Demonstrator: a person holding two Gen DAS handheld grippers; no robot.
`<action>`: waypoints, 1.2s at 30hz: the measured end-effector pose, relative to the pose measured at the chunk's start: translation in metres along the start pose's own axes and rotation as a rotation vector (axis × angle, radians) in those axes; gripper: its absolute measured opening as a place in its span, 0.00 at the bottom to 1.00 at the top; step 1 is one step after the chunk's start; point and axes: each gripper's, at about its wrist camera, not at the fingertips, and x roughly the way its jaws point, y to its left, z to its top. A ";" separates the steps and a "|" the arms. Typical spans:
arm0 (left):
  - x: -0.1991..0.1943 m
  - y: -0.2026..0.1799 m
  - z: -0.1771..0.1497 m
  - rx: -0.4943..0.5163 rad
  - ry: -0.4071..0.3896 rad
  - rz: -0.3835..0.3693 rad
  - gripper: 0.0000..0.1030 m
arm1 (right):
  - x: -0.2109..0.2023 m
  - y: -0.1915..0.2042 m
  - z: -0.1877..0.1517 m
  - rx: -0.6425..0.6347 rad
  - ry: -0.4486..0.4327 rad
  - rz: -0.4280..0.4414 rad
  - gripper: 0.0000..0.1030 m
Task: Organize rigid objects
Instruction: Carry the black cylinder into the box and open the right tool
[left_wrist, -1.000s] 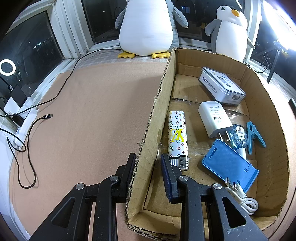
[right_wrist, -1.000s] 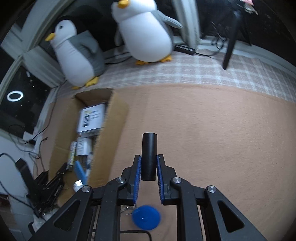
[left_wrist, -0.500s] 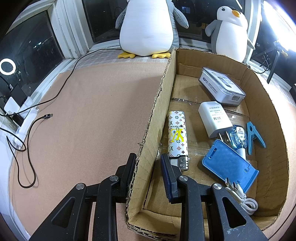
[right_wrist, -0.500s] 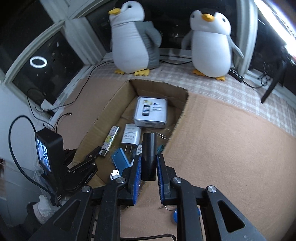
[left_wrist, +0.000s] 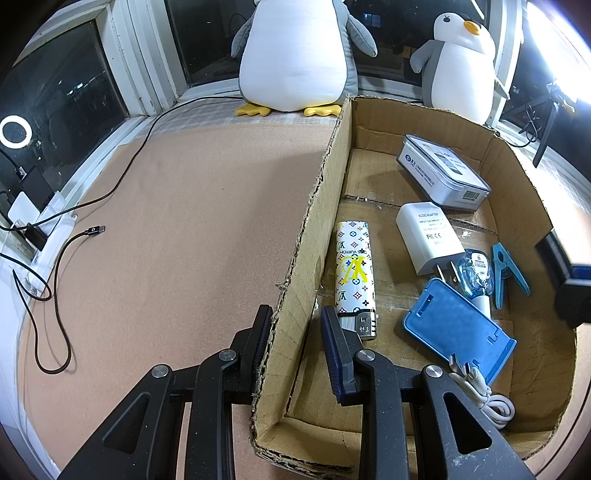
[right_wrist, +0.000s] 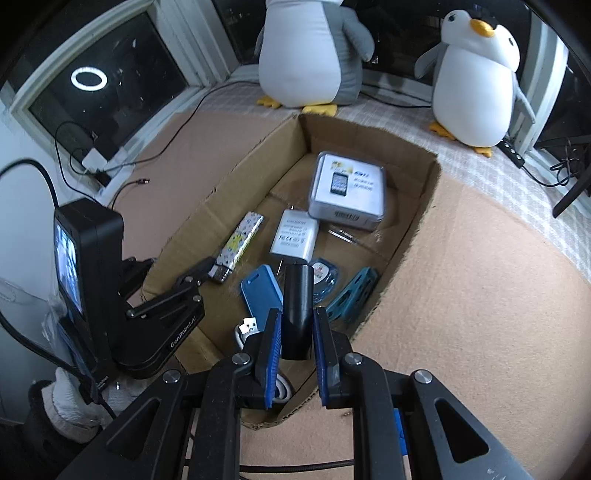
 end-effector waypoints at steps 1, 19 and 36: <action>0.000 0.000 0.000 0.001 0.000 0.000 0.28 | 0.003 0.001 0.000 -0.002 0.006 0.001 0.15; 0.000 -0.001 -0.001 -0.002 0.000 0.000 0.28 | 0.020 0.006 0.006 -0.009 0.010 -0.045 0.23; 0.000 0.000 0.000 -0.001 0.000 -0.001 0.28 | -0.006 -0.001 0.003 0.007 -0.029 -0.030 0.30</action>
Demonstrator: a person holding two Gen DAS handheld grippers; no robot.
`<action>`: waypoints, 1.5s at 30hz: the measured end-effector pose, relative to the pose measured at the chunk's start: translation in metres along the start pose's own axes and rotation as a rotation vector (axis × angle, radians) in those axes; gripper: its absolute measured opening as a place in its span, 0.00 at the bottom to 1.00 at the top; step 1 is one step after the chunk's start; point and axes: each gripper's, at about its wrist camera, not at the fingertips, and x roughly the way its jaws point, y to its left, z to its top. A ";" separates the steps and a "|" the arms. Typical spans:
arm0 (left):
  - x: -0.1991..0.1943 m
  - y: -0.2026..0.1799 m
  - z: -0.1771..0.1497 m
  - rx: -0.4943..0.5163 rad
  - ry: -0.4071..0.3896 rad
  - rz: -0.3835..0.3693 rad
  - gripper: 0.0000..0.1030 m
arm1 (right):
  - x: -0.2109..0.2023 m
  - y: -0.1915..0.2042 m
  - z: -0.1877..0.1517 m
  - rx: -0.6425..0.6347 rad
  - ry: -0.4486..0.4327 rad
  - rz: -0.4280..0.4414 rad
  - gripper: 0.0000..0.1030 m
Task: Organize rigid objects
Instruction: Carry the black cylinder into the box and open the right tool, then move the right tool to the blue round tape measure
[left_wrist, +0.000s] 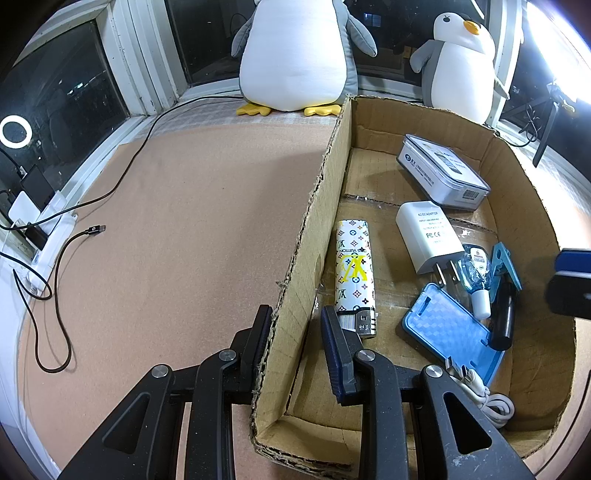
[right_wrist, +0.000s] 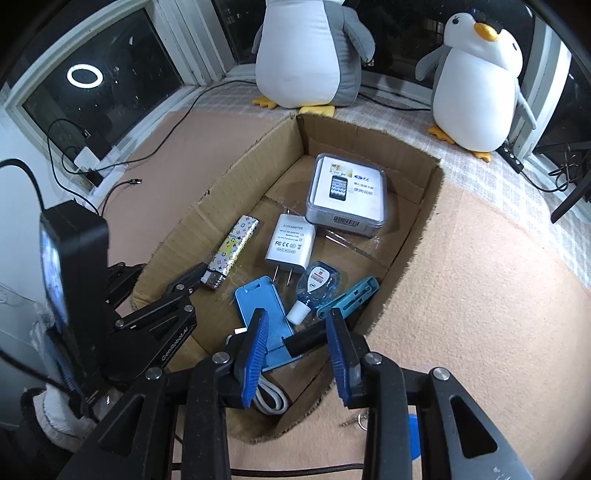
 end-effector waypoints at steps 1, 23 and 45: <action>0.000 0.000 0.000 0.000 0.000 -0.001 0.28 | -0.004 -0.002 -0.001 0.005 -0.005 0.002 0.30; -0.001 -0.001 -0.001 0.012 0.000 0.004 0.28 | -0.100 -0.082 -0.079 0.185 -0.084 -0.047 0.35; -0.003 -0.003 -0.002 0.031 0.000 0.010 0.28 | -0.078 -0.053 -0.135 0.074 -0.046 -0.171 0.50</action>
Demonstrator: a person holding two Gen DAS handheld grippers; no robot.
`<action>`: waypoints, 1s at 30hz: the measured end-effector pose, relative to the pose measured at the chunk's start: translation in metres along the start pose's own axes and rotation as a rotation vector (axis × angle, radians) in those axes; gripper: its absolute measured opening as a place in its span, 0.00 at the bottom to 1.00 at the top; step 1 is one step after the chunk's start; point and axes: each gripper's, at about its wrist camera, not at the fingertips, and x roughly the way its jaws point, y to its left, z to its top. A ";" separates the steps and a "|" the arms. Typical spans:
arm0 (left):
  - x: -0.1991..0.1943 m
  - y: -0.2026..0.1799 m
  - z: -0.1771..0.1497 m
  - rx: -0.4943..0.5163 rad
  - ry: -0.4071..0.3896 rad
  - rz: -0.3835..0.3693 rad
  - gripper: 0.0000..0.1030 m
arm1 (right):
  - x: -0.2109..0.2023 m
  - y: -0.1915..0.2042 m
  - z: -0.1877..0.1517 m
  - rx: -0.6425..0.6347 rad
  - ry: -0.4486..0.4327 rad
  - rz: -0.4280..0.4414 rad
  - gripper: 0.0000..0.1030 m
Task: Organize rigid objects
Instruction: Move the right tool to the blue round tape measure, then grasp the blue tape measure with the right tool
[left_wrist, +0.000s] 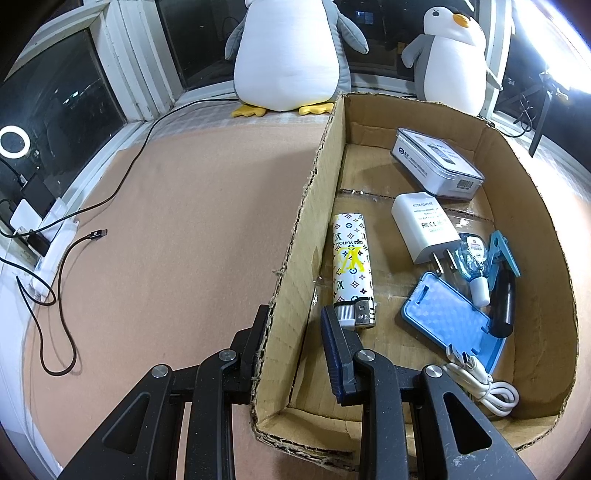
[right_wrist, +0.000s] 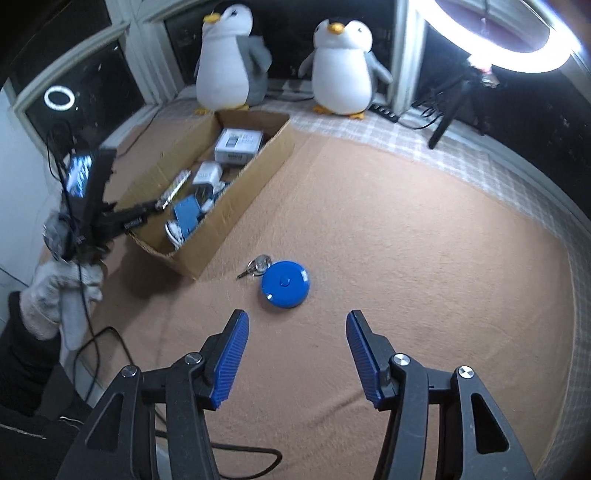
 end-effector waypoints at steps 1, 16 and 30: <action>0.000 0.000 0.000 -0.001 0.000 0.001 0.28 | 0.008 0.003 0.000 -0.016 0.007 -0.010 0.50; 0.000 -0.001 0.000 -0.006 -0.001 0.004 0.28 | 0.088 0.014 0.022 -0.083 0.107 -0.012 0.50; 0.001 -0.001 0.000 -0.010 -0.001 0.002 0.28 | 0.101 0.002 0.022 -0.089 0.134 -0.013 0.47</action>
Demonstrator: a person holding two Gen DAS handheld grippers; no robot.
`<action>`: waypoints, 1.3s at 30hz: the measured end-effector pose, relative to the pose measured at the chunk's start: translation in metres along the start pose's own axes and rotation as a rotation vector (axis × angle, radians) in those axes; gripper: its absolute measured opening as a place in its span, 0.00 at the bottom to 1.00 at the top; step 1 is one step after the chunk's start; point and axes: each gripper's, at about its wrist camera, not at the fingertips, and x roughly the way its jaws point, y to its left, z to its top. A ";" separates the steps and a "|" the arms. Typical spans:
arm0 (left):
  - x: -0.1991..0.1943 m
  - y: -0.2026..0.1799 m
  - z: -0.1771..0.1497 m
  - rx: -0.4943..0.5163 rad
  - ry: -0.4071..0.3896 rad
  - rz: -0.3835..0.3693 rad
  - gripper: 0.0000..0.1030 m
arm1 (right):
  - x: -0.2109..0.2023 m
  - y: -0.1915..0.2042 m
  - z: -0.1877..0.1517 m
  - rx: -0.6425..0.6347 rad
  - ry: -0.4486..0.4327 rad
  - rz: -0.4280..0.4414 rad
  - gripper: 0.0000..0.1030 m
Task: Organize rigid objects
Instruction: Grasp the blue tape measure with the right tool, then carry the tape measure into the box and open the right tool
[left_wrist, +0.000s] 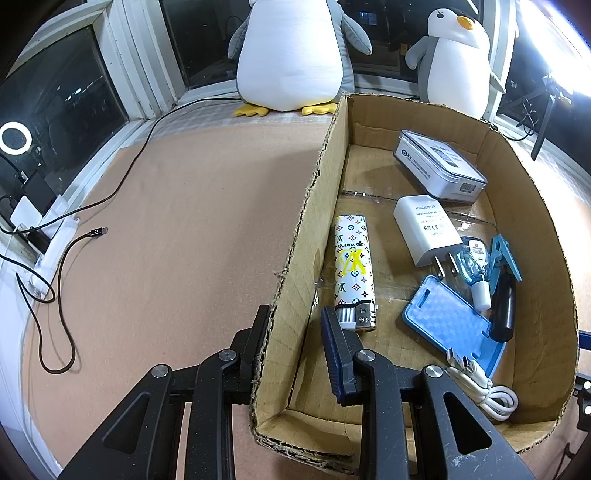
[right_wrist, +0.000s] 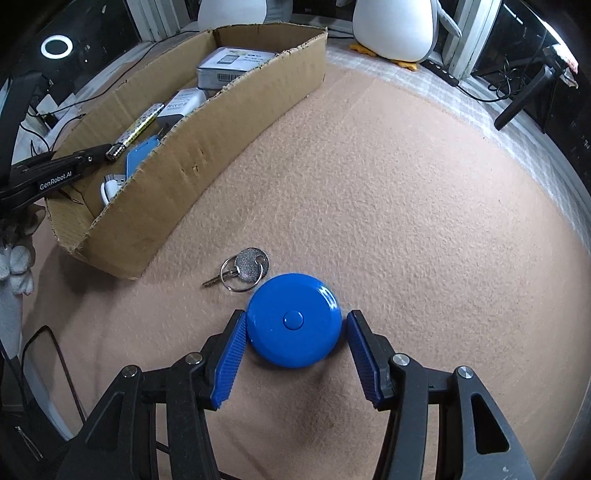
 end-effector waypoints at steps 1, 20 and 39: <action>0.000 0.000 0.000 0.001 0.000 0.000 0.28 | 0.000 -0.001 0.000 0.001 0.000 0.000 0.45; 0.000 0.000 0.000 0.000 0.000 -0.001 0.28 | -0.035 -0.028 0.023 0.065 -0.105 0.010 0.45; 0.001 0.000 0.000 -0.001 0.000 -0.001 0.28 | -0.065 0.058 0.081 -0.112 -0.188 0.107 0.45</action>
